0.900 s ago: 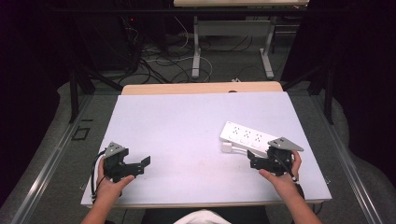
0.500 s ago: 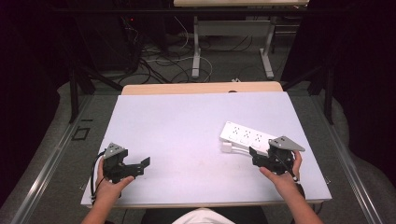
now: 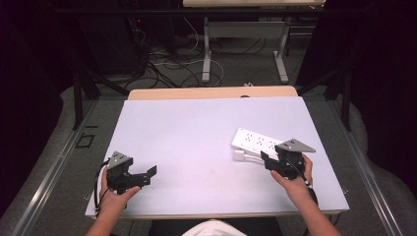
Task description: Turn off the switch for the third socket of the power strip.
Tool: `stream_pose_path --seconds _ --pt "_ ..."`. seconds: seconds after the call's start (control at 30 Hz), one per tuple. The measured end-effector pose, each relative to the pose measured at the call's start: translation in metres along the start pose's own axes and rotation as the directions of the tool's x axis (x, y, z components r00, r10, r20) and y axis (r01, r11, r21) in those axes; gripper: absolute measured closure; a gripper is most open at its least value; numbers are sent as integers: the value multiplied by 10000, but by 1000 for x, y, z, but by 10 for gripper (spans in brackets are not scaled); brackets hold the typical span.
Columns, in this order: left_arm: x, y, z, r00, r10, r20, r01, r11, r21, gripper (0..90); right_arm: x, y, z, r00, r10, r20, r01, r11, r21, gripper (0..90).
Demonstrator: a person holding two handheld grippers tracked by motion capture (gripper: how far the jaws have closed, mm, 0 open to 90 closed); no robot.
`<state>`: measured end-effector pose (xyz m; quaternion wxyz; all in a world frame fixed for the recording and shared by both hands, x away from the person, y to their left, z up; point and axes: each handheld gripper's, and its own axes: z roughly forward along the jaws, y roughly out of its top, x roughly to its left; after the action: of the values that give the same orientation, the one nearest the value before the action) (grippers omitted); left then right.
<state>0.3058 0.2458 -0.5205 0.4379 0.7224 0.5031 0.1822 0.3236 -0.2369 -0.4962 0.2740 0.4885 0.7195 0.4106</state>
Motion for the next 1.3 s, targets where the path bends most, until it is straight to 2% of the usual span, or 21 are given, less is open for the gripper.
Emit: stream_pose_path --seconds 0.47,0.6,0.73,0.9,1.1,1.3 --pt "2 -3 -5 9998 -78 -178 77 9999 -103 3 7 33 18 9983 -535 -226 540 9983 218 467" --pt "2 -3 -5 9998 -87 -167 86 9999 -95 3 10 39 26 9981 -423 -453 436 9986 284 506" --pt "2 -4 -6 9998 -70 -177 70 10000 -35 3 11 42 32 9985 -356 -422 373 9985 402 544" --pt "5 -4 -8 9995 -220 -225 219 9998 -41 3 8 46 39 9982 15 -606 18 9985 552 602" --pt "5 -5 -7 9991 -280 -310 278 9996 -70 3 5 52 49 9969 303 -731 -268 9985 481 663" --pt "3 -5 -5 9994 -94 -335 94 10000 -7 3 4 61 61 9958 520 -747 -471 9967 663 696"
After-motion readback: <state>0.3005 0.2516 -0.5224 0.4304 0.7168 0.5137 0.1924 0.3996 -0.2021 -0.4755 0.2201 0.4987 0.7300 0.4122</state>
